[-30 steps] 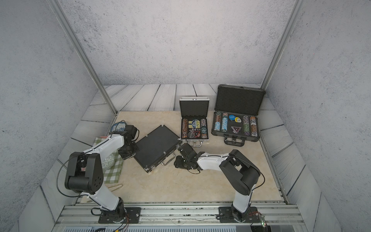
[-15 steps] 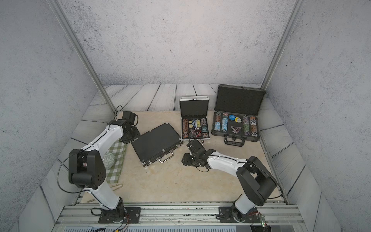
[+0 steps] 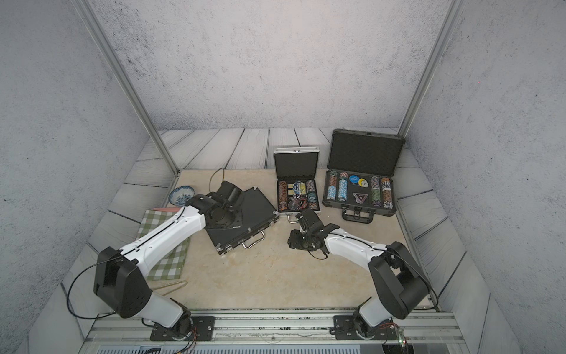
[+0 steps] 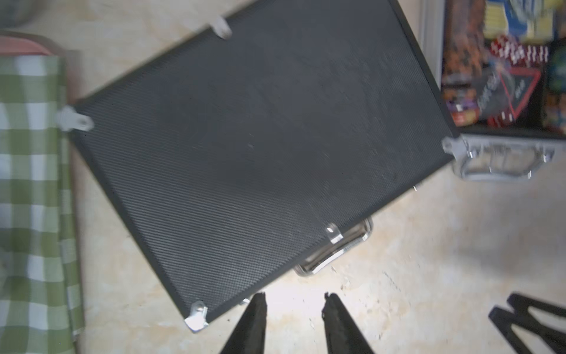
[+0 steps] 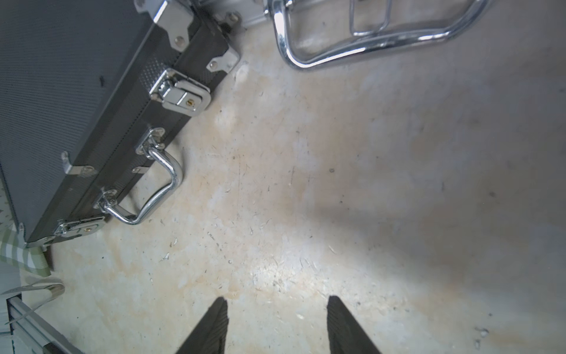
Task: Close the poker set cases
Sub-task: Adjust the poker set case at the center of the board, then move the poker set case to the center of the board.
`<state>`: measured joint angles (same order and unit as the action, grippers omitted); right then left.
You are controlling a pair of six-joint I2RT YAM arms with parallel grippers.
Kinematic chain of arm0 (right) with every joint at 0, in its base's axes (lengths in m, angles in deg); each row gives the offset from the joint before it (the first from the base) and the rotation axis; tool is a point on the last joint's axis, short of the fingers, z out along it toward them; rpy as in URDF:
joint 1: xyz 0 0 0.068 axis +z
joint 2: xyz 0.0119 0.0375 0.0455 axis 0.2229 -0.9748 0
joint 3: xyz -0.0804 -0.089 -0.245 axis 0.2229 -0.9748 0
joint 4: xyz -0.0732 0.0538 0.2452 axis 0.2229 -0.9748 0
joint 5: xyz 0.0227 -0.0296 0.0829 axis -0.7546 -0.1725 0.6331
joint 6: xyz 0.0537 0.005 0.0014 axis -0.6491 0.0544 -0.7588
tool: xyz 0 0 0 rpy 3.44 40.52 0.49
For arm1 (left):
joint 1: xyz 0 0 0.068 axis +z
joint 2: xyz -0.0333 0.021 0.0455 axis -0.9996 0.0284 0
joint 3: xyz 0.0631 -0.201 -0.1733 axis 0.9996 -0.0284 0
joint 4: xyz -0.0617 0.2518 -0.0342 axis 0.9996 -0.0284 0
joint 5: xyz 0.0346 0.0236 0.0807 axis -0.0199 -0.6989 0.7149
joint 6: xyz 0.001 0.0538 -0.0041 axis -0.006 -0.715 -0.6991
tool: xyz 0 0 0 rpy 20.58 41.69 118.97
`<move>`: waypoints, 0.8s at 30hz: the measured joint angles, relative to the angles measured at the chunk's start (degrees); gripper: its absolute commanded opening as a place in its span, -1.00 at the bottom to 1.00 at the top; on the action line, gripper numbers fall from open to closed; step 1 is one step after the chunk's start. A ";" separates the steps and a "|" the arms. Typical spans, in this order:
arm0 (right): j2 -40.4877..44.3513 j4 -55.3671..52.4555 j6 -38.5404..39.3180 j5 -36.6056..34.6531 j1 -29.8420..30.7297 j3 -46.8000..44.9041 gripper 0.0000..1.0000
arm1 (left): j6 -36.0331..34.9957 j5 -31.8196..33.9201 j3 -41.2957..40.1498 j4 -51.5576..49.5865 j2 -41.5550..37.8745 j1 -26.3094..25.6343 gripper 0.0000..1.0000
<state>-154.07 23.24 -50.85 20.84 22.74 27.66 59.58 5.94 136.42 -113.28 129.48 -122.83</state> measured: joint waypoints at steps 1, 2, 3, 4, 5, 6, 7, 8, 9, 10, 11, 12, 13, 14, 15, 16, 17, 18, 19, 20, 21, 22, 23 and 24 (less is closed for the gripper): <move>0.44 -0.13 0.04 -0.02 -0.24 -0.04 0.08 | 0.79 0.02 -0.22 0.15 0.79 -1.60 -0.20; 0.85 -0.26 0.09 -0.07 -0.42 -0.09 0.08 | 1.62 0.13 -0.26 0.31 1.68 -2.71 -0.20; 1.31 -0.35 0.17 -0.09 -0.59 -0.15 0.08 | 2.49 0.31 -0.24 0.76 2.86 -3.85 -0.20; 1.66 -0.46 0.22 -0.11 -0.66 -0.17 0.08 | 3.37 0.70 -0.15 1.20 4.31 -4.85 -0.20; 1.88 -0.59 0.24 -0.13 -0.72 -0.22 0.08 | 4.17 1.14 0.02 1.55 5.86 -5.73 -0.20; 2.03 -0.63 0.24 -0.15 -0.79 -0.26 0.09 | 4.98 1.70 0.44 1.84 7.69 -6.58 -0.20; 2.14 -0.63 0.24 -0.15 -0.79 -0.31 0.09 | 5.81 2.29 0.79 2.56 9.55 -7.37 -0.20; 2.14 -0.63 0.22 -0.15 -0.79 -0.42 0.08 | 6.64 2.89 1.07 3.23 11.19 -8.04 -0.20; 2.21 -0.63 0.22 -0.15 -0.81 -0.61 0.08 | 7.54 3.45 1.36 3.96 12.92 -8.74 -0.20; 2.25 -0.63 0.22 -0.15 -0.81 -0.92 0.09 | 8.41 4.02 1.51 4.70 14.43 -9.29 -0.20; 2.29 -0.61 0.20 -0.13 -0.81 -1.22 0.08 | 9.38 4.39 1.68 5.20 15.67 -9.68 -0.20; 2.47 -0.63 0.20 -0.13 -0.81 -1.60 0.09 | 10.27 4.68 1.95 5.79 16.96 -10.08 -0.20; 2.71 -0.63 0.17 -0.13 -0.81 -2.01 0.09 | 11.08 5.01 2.21 6.51 18.08 -10.34 -0.20; 2.95 -0.66 0.15 -0.13 -0.81 -2.32 0.09 | 11.78 5.31 2.34 7.23 18.91 -10.45 -0.20; 3.17 -0.66 0.15 -0.15 -0.83 -2.58 0.09 | 12.55 5.68 2.56 8.04 19.76 -10.54 -0.20; 3.34 -0.63 0.13 -0.13 -0.83 -2.73 0.09 | 13.29 6.03 2.82 8.83 20.59 -10.58 -0.20; 3.45 -0.61 0.11 -0.13 -0.83 -2.82 0.09 | 14.03 6.45 3.15 9.40 21.38 -10.58 -0.20; 3.54 -0.63 0.09 -0.13 -0.83 -2.86 0.09 | 14.86 7.13 3.76 9.86 22.29 -10.58 -0.20; 3.67 -0.59 0.02 -0.11 -0.83 -2.89 0.09 | 15.72 7.89 4.50 10.23 23.26 -10.58 -0.20; 3.80 -0.55 0.00 -0.13 -0.83 -2.95 0.09 | 16.26 8.61 5.05 10.71 24.02 -10.58 -0.21; 4.02 -0.50 -0.02 -0.13 -0.83 -3.10 0.09 | 17.11 9.33 5.62 11.34 24.92 -10.58 -0.23; 4.28 -0.44 -0.02 -0.13 -0.83 -3.32 0.09 | 17.86 9.94 6.05 11.98 25.70 -10.56 -0.25; 4.59 -0.39 -0.04 -0.13 -0.83 -3.56 0.09 | 18.64 10.27 6.49 12.24 26.40 -10.58 -0.27; 4.92 -0.37 -0.04 -0.13 -0.83 -3.87 0.09 | 19.54 10.51 6.95 12.24 27.17 -10.58 -0.30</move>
<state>-149.15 22.87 -50.90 20.71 21.91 23.79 79.12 16.46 143.37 -101.04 156.65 -133.41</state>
